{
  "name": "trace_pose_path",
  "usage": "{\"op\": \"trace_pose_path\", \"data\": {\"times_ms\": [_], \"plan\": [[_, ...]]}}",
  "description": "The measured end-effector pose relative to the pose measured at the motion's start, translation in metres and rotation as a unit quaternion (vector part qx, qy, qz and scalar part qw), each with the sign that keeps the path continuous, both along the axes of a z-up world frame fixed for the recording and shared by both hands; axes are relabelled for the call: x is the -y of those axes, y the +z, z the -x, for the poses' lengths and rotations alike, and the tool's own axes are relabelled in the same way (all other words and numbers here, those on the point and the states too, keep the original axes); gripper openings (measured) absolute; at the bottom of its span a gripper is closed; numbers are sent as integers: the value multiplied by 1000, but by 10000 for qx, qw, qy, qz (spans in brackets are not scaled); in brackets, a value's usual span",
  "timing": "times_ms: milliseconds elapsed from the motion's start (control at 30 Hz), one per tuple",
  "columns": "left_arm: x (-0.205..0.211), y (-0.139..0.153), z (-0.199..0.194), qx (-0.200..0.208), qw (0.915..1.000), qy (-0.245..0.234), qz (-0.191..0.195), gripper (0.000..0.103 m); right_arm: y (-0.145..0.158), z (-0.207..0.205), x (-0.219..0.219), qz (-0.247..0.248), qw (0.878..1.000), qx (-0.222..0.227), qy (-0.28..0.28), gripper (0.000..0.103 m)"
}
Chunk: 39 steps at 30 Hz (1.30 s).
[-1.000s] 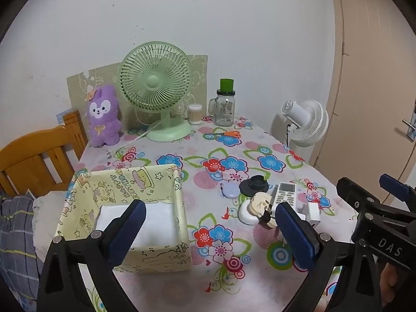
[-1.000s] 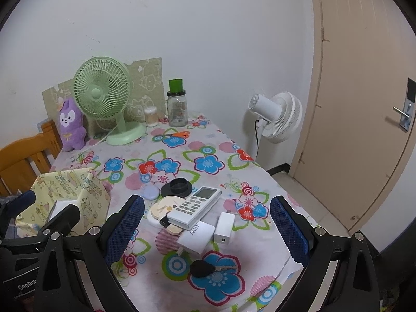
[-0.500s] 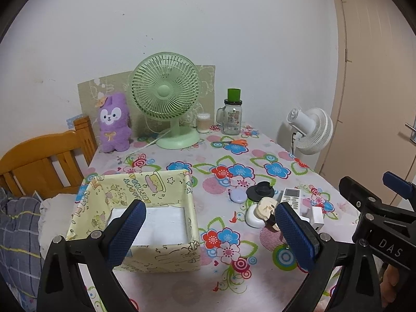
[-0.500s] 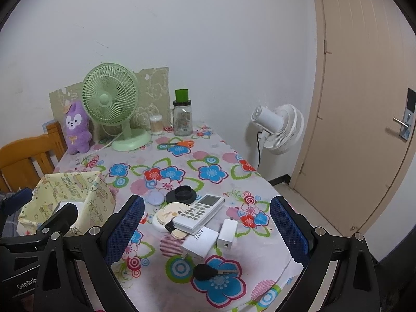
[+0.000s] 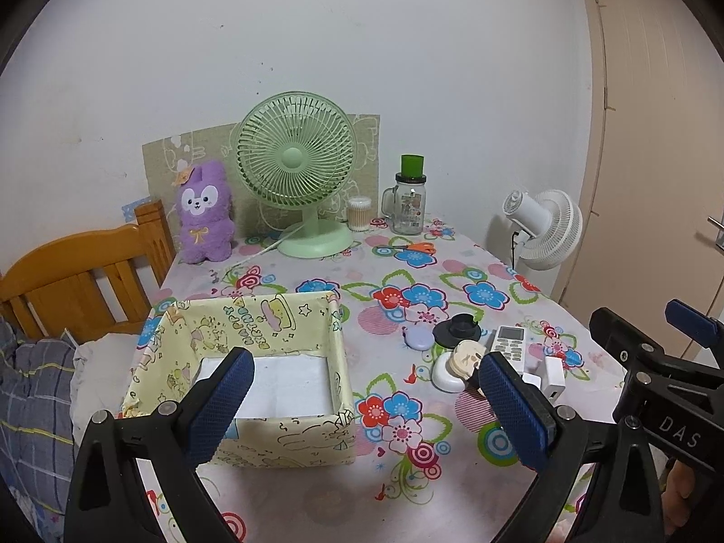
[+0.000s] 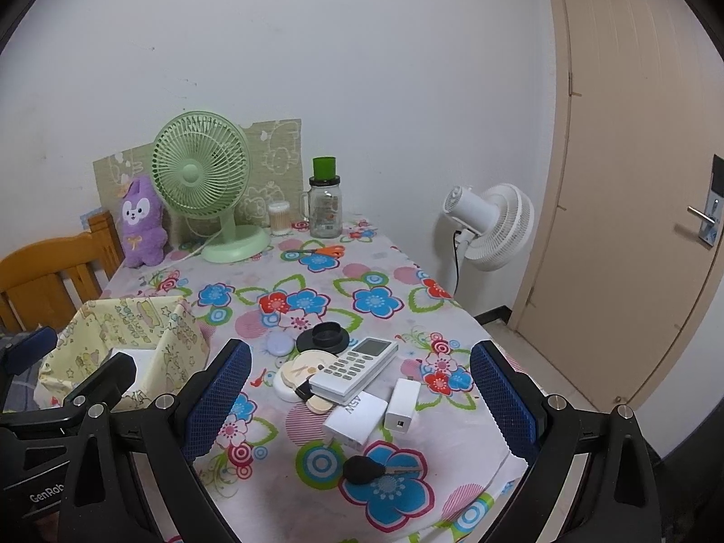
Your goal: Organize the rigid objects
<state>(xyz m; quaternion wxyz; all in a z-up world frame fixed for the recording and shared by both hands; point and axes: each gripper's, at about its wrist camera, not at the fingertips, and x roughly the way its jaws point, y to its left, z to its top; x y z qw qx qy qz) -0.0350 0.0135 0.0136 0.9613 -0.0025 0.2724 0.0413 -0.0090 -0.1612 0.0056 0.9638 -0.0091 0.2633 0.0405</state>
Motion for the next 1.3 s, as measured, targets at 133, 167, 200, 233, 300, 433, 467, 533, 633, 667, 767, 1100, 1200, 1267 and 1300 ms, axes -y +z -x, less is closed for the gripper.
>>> {"op": "trace_pose_path", "data": {"times_ms": [133,167,200,233,300,433,467,533,633,667,767,1100,1200,1267,1300], "plan": [[-2,0,-1,-35,9999,46,86,101,-1,-2,0,-5,10000,-31,42,99],[-2,-1,-2,-61,9999,61,92,101,-1,-3,0,-7,10000,-39,58,99],[-2,-1,-2,-70,9999,76,110,101,-1,-5,0,-6,10000,-47,76,99],[-3,-1,-3,-76,9998,93,132,101,-1,-6,0,-2,9999,-51,94,99],[-4,-2,-5,-107,9997,129,150,101,-2,-8,-2,10,9999,-63,125,99],[-7,-3,-7,-157,9995,211,144,101,-3,-11,-4,23,9998,-74,206,99],[-7,-3,-7,-166,9995,232,129,101,-3,-12,-4,29,9997,-73,226,99],[-8,-3,-9,-184,9994,267,104,101,-3,-14,-5,43,9996,-74,257,99],[-9,-4,-10,-198,9993,294,110,101,-4,-17,-5,60,9995,-77,289,99],[-9,-5,-11,-202,9993,302,110,101,-5,-18,-6,62,9995,-70,297,99],[-8,-7,-15,-248,9992,300,94,101,-8,-21,-6,59,9995,-102,298,99],[-6,-13,-23,-353,9990,250,105,101,-12,-27,-4,83,9996,-164,226,99],[-5,-17,-25,-373,9989,247,158,101,-14,-30,-3,112,9996,-156,222,99],[-4,-20,-27,-404,9987,226,226,101,-16,-32,-3,131,9995,-164,226,99],[-4,-22,-29,-424,9985,214,266,101,-17,-34,-2,136,9995,-178,229,99]]}}
